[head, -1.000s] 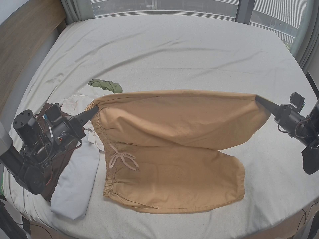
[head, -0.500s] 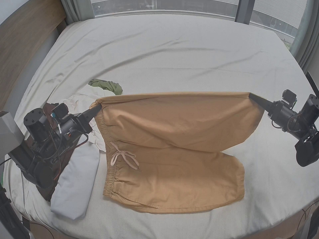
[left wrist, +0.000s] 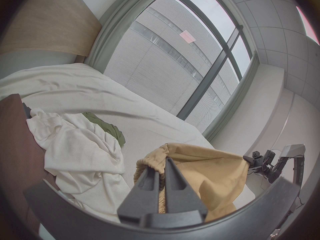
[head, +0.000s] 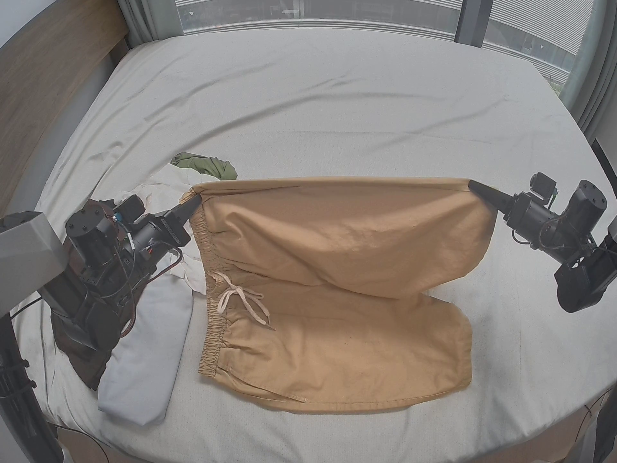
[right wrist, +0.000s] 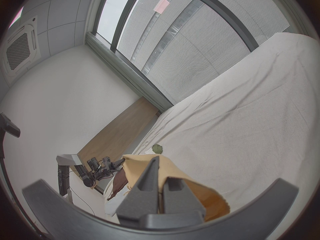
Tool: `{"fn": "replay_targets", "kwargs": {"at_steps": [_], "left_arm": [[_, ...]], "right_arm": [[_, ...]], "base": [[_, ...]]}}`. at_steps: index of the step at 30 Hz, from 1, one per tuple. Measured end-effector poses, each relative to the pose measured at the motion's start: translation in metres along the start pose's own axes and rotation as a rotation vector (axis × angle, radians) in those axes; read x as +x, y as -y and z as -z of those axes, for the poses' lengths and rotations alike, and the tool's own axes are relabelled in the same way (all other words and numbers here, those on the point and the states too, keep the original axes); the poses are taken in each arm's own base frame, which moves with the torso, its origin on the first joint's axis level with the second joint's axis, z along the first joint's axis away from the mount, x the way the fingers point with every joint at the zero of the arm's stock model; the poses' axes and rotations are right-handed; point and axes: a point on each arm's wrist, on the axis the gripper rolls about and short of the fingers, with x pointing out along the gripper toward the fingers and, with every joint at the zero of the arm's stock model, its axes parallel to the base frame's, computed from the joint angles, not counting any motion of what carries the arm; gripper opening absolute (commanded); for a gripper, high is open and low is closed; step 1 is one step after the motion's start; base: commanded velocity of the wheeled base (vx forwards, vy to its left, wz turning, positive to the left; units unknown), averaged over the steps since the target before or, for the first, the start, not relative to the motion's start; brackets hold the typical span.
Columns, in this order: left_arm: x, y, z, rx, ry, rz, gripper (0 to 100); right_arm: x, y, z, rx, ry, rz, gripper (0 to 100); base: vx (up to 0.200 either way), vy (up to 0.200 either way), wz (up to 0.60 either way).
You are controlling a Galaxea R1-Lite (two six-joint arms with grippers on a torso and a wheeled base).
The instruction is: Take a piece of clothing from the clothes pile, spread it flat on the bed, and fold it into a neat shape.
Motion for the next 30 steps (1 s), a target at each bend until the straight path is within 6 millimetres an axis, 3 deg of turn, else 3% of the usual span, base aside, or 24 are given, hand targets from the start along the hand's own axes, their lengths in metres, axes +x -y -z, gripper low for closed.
{"fn": "replay_targets", "kwargs": {"at_steps": [15, 30], "left_arm": [[0.024, -0.012, 0.014, -0.003, 0.036, -0.05, 0], [0.038, -0.023, 0.024, -0.001, 0.052, -0.065, 0]], "right_arm": [[0.032, 0.034, 0.002, 0.004, 0.021, 0.019, 0], [0.044, 0.053, 0.006, 0.02, 0.009, 0.031, 0]], "base": [[0.0, 0.0, 0.0], [0.0, 0.0, 0.0]]}}
